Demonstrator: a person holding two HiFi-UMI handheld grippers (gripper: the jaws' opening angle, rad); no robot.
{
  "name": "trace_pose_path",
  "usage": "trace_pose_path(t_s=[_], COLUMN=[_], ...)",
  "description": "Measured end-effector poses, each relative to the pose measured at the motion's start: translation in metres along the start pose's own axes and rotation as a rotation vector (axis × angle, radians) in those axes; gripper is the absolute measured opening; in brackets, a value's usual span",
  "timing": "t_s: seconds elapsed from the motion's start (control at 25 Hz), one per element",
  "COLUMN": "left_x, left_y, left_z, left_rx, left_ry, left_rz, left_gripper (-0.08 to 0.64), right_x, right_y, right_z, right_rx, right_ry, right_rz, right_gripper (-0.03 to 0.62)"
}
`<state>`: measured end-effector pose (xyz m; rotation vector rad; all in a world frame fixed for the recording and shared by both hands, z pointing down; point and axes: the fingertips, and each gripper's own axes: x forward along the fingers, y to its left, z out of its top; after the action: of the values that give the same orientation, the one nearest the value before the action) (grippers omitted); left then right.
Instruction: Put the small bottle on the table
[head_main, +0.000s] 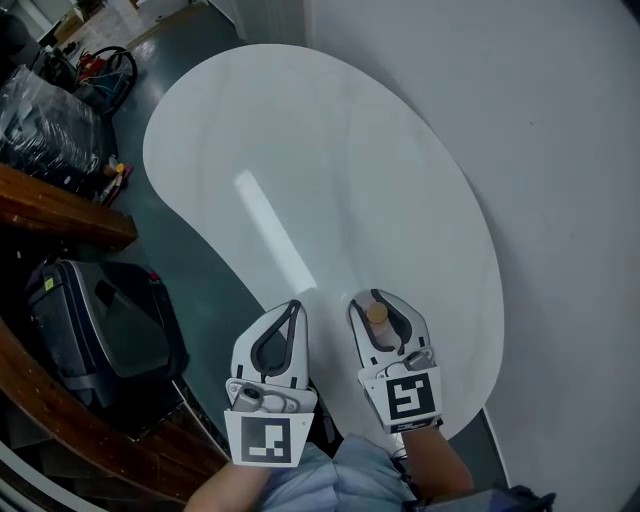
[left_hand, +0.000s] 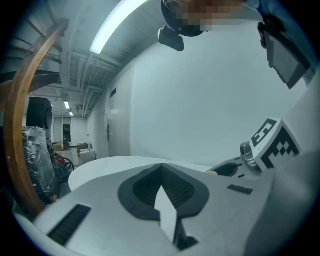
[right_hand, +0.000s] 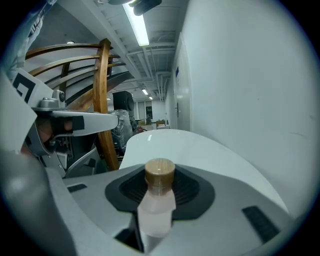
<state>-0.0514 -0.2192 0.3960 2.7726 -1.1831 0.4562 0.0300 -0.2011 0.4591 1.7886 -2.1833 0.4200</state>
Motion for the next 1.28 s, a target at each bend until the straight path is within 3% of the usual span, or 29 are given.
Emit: trace_pose_path(t_s=[0.16,0.2,0.28,0.36,0.4,0.52,0.76,0.88,1.04,1.28], left_x=[0.003,0.004,0.005,0.007,0.008,0.009,0.01,0.013,0.011,0.016], left_y=[-0.002,-0.002,0.001,0.0,0.001,0.007,0.009,0.007,0.009,0.006], left_z=[-0.003,-0.004,-0.008,-0.01,-0.012,-0.018,-0.023,-0.024,-0.027,-0.024], left_rx=[0.1,0.092,0.002,0.075,0.073,-0.066,-0.059,0.02,-0.085,-0.056], left_ry=[0.029,0.033,0.038,0.052,0.058,0.064,0.083,0.099,0.098,0.096], left_rz=[-0.056,-0.057,-0.03,-0.066,-0.067,-0.015,-0.028,-0.065,-0.021,-0.032], left_gripper=[0.002,0.002,0.002,0.002,0.002,0.002,0.002,0.002,0.002,0.002], right_x=[0.003,0.005,0.008,0.01,0.011,0.011,0.014,0.018,0.014,0.017], right_y=[-0.004,-0.005,-0.007,-0.008,-0.008,-0.008,-0.006,-0.007,-0.005,-0.009], right_z=[-0.001,-0.003,-0.007,-0.01,-0.013,-0.022,-0.03,-0.027,-0.038,-0.028], right_rx=[-0.009,-0.004,0.003,0.013,0.025,0.062,0.07,0.045,0.092,0.03], right_ry=[-0.018,-0.013,-0.007,0.003,0.017,0.064,0.075,0.038,0.096,0.036], right_rz=[-0.016,-0.022,-0.029,-0.035,-0.04,-0.053,-0.056,-0.05,-0.057,-0.037], right_gripper=[0.118,0.118,0.118,0.118,0.118,0.118,0.118,0.118,0.118,0.118])
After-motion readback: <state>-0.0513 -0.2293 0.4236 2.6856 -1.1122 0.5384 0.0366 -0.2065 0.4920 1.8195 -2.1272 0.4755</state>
